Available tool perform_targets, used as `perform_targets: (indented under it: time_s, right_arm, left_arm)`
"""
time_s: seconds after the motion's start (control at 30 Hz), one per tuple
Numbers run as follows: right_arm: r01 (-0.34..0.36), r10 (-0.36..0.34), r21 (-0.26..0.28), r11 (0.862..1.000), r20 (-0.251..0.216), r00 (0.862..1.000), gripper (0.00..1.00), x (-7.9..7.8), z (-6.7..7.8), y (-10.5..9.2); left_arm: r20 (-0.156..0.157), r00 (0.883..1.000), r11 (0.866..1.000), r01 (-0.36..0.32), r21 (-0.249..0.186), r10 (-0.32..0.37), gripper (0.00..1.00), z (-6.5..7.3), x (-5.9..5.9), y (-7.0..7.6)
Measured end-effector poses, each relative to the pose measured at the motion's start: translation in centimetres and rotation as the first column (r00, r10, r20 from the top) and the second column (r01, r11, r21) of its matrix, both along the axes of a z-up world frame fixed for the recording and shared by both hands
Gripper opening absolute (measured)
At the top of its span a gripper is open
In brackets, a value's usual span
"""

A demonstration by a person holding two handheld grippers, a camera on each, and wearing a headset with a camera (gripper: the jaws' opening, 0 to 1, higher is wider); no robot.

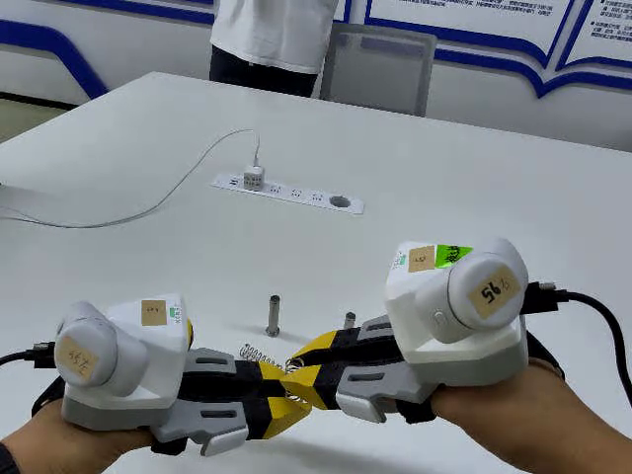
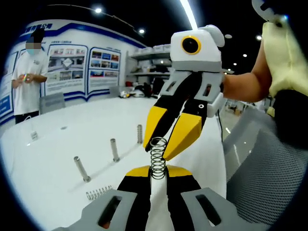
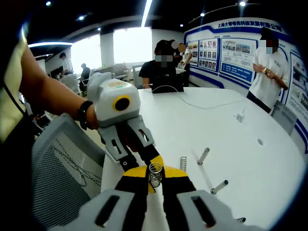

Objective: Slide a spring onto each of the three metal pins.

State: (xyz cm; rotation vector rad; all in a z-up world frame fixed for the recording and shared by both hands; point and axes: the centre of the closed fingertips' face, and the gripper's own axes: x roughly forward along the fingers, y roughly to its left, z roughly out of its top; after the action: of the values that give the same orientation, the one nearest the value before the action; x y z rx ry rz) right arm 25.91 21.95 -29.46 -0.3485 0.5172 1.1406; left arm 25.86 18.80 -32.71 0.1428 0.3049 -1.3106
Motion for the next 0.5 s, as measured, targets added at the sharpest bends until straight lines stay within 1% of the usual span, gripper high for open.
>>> perform_targets:
  time_s: [0.07, 0.2, 0.4, 0.5]
  right_arm:
    - [0.003, -0.003, 0.005, 1.0, 0.003, 1.0, 0.12, 0.1, 0.1, 0.0]
    - [0.017, -0.017, 0.011, 1.0, 0.009, 1.0, 0.12, 0.5, 0.4, -0.3]
    - [0.041, -0.041, 0.016, 0.999, 0.015, 0.999, 0.12, 1.1, 0.7, -0.9]
    - [0.056, -0.057, 0.019, 0.998, 0.019, 0.998, 0.12, 1.5, 0.9, -1.3]
  left_arm:
    - [0.003, 1.0, 1.0, -0.003, -0.005, 0.003, 0.11, 0.1, 0.1, 0.0]
    - [0.021, 1.0, 1.0, -0.015, -0.001, 0.015, 0.12, 0.3, 0.5, 0.3]
    - [0.036, 0.997, 0.998, -0.068, 0.001, 0.068, 0.2, 0.4, 1.6, 1.3]
    - [0.055, 0.993, 0.995, -0.104, 0.012, 0.103, 0.25, 0.4, 2.3, 2.1]
